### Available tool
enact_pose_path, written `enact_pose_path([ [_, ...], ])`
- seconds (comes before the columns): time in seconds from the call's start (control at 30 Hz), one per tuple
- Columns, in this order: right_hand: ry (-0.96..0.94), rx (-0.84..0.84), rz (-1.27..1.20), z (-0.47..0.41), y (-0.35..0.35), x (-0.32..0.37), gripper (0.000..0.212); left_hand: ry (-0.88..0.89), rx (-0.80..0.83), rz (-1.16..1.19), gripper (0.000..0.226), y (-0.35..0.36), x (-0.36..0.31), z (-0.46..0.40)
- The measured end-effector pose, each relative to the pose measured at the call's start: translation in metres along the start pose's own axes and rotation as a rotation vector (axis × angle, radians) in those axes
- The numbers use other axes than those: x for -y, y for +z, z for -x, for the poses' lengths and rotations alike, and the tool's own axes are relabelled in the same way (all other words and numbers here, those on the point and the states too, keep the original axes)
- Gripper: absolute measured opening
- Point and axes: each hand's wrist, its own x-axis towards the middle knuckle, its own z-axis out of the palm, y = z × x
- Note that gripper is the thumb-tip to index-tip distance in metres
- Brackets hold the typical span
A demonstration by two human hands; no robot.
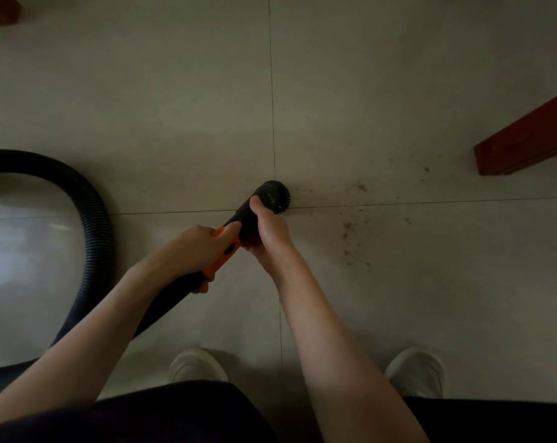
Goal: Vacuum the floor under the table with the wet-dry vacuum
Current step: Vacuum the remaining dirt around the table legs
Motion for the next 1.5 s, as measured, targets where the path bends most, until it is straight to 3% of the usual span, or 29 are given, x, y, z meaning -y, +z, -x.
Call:
enact_pose_path([
  [0.27,-0.044,-0.023,0.075,-0.004,-0.008,0.009,0.051,0.046,-0.035,-0.047,0.048,0.002,-0.011,0.001],
  [0.87,-0.065,-0.017,-0.084,-0.007,-0.037,0.021,0.052,0.015,0.012,-0.112,0.052,0.014,-0.046,-0.008],
  [1.23,-0.114,-0.060,-0.171,-0.015,-0.067,0.038,0.048,0.093,0.037,-0.133,0.055,0.027,-0.078,-0.014],
  [1.5,-0.103,-0.111,-0.232,-0.020,-0.088,0.052,0.061,0.133,0.066,-0.162,0.056,0.039,-0.104,-0.015],
])
